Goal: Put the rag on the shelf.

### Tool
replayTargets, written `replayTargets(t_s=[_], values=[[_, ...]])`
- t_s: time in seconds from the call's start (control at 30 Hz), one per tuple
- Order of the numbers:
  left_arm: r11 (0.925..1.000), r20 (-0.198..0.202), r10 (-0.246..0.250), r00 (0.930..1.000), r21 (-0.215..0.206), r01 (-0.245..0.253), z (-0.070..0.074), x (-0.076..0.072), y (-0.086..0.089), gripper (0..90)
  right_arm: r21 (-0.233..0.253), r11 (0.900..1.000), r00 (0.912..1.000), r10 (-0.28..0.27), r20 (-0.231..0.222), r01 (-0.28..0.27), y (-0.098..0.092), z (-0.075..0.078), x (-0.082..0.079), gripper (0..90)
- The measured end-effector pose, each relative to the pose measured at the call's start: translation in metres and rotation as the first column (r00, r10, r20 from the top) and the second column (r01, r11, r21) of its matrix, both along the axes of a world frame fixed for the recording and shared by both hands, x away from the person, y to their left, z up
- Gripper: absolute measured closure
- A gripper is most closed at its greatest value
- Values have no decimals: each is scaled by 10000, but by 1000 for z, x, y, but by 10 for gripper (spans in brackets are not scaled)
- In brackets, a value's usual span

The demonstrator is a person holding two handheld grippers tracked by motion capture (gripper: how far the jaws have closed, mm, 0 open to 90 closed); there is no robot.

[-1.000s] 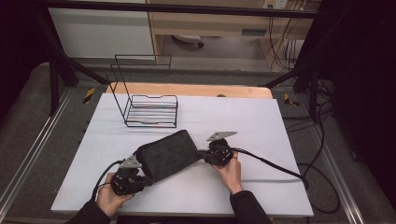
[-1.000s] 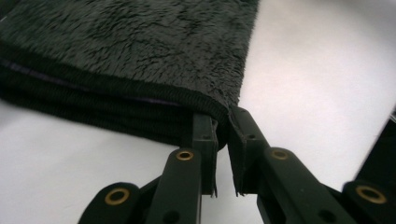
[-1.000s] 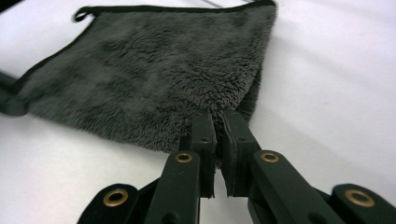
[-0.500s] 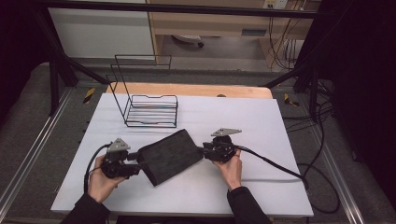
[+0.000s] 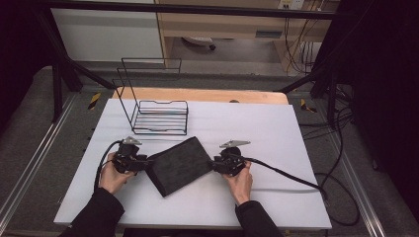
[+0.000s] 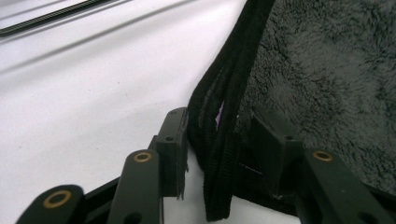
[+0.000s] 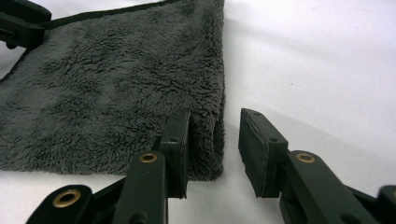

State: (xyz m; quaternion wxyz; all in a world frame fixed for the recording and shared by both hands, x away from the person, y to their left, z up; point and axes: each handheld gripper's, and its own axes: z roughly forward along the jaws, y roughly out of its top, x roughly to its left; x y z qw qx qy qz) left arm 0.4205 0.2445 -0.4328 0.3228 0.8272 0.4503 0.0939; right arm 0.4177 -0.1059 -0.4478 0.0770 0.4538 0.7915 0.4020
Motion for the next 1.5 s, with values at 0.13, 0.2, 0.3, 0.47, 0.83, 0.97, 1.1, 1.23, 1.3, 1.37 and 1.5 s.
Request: replayTargets(t_s=[0.13,0.2,0.3,0.47,0.83,0.97,1.1,1.23,1.3,1.37,1.5], values=[[9998,-278,-149,9995,-141,145,-2,1,0,621,98,9999,9998,-73,-167,75,2,-3,0,695],[9996,-375,-200,9991,-211,193,-2,1,1,683,216,9998,9997,-32,-233,37,3,-4,0,743],[9993,-438,-346,9984,-179,338,0,0,-1,747,315,9995,9995,86,-310,-77,3,-3,0,803],[9990,-766,-368,9964,-292,347,3,-3,-1,782,318,9988,9989,377,-267,-369,0,2,4,846],[9955,-882,-554,9946,-811,483,6,-39,-10,783,-540,9904,9918,1274,59,-1269,3,14,39,846],[9967,-496,-345,9982,-757,307,4,-53,-15,779,-589,9917,9927,1164,322,-1144,7,8,45,788],[9970,-215,-417,9989,-656,402,1,-53,-14,764,-788,9940,9867,861,1378,-757,4,16,31,560],[9966,-88,-499,9987,-668,492,1,-52,-12,731,-75,9943,9828,1064,1509,-1065,2,28,4,427],[9967,17,-482,9988,-646,482,2,-50,-11,695,242,9903,9827,1330,1286,-1372,4,28,-9,377],[9966,114,-445,9989,-690,452,2,-49,-10,675,429,9863,9821,1541,1084,-1595,6,27,-21,347],[9971,202,-307,9993,-685,320,2,-47,-6,664,557,9809,9796,1809,878,-1861,12,20,-41,291]])
